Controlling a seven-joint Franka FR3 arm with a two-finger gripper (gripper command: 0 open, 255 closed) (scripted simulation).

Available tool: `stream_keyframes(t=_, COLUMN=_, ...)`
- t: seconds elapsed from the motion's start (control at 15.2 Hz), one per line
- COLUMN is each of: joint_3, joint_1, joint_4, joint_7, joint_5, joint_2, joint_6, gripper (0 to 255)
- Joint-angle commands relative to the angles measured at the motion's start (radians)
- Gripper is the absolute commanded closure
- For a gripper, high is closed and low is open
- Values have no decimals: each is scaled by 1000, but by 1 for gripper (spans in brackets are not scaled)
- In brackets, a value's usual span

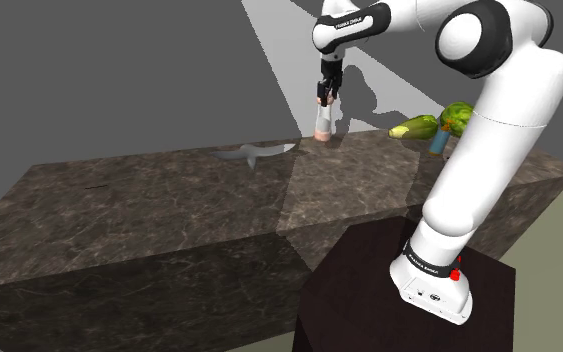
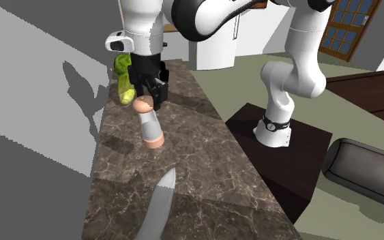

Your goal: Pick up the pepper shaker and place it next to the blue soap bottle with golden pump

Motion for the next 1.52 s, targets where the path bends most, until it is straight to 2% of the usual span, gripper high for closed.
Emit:
stream_keyframes(t=0.0, joint_3=1, joint_1=1, joint_4=19, joint_7=-1, joint_5=-1, joint_2=-7, joint_6=-26, gripper=255)
stream_keyframes(t=1.45, joint_3=-1, joint_1=-1, joint_4=368, joint_7=-45, joint_5=17, joint_2=36, joint_6=-331, gripper=255)
